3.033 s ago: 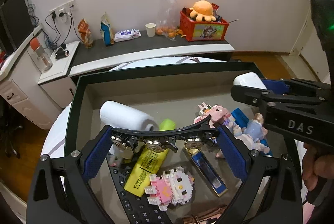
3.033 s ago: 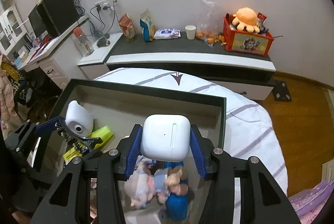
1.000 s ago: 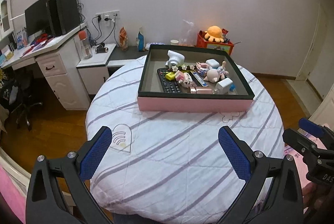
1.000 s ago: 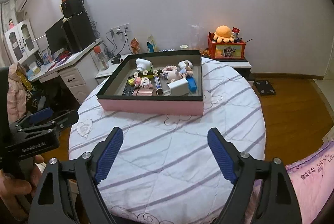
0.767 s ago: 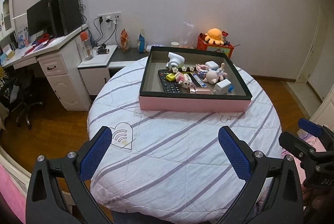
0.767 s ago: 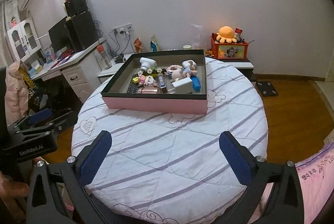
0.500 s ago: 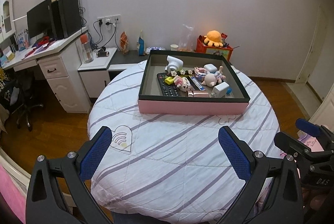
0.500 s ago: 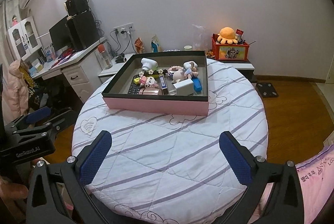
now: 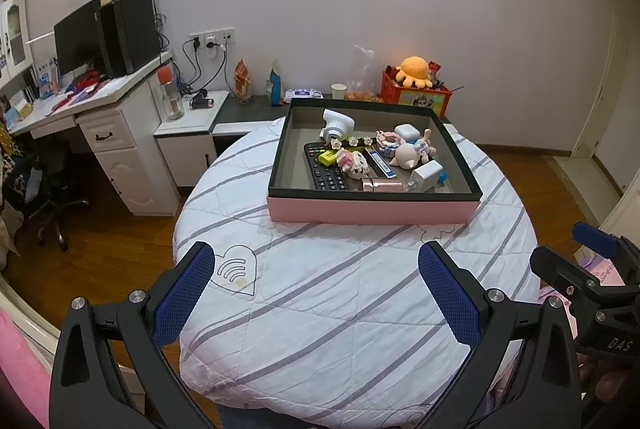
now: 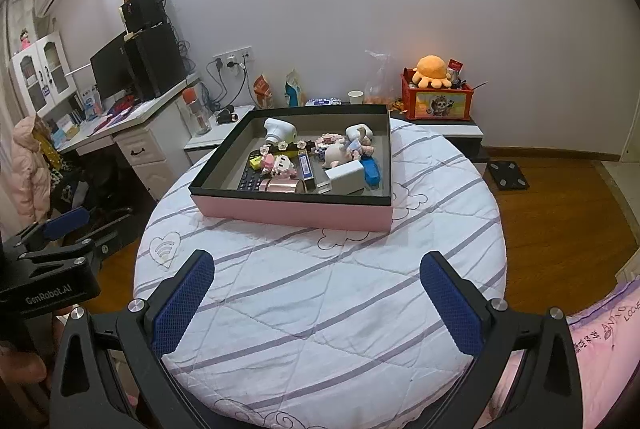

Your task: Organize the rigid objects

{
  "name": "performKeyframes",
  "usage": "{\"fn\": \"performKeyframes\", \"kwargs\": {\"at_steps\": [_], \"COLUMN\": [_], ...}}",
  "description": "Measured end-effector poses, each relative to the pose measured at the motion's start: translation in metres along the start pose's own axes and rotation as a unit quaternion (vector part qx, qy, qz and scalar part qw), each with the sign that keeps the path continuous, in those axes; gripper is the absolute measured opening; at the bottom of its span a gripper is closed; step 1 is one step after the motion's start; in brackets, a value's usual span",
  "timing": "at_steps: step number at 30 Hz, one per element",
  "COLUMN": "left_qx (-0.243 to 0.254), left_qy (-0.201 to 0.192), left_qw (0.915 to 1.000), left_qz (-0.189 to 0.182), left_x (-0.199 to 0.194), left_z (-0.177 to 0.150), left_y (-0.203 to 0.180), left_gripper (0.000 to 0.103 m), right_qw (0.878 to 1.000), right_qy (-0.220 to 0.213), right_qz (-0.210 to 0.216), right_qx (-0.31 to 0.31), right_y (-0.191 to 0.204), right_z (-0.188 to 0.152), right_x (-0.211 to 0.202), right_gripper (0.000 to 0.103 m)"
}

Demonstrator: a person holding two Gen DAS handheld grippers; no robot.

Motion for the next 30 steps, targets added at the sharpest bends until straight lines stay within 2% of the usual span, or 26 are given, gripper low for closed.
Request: {"fn": "performKeyframes", "kwargs": {"at_steps": [8, 30], "left_qx": [0.008, -0.002], "left_qy": [-0.012, -0.006], "left_qw": [0.9998, 0.9999], "left_qz": [0.010, 0.016], "left_x": [-0.0045, 0.0020], "left_z": [0.0043, -0.0015], "left_y": [-0.0068, -0.0106], "left_gripper": [0.103, 0.103], "right_qw": [1.000, 1.000], "right_qy": [-0.009, -0.015], "right_qz": [-0.009, -0.010], "right_qx": [0.002, 0.007], "right_y": [-0.0015, -0.0012], "right_z": [0.0036, 0.0065], "right_x": [-0.0051, -0.0069], "right_gripper": [0.103, 0.103]}}
Point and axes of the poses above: each gripper's, at about its wrist camera, not at the fingertips, and x roughly the way its jaws point, y to its left, z to its top, the point moved 1 cm from there along x, roughly the way its jaws point, and after that the axes turned 4 degrees about x, right-handed, at the moved point
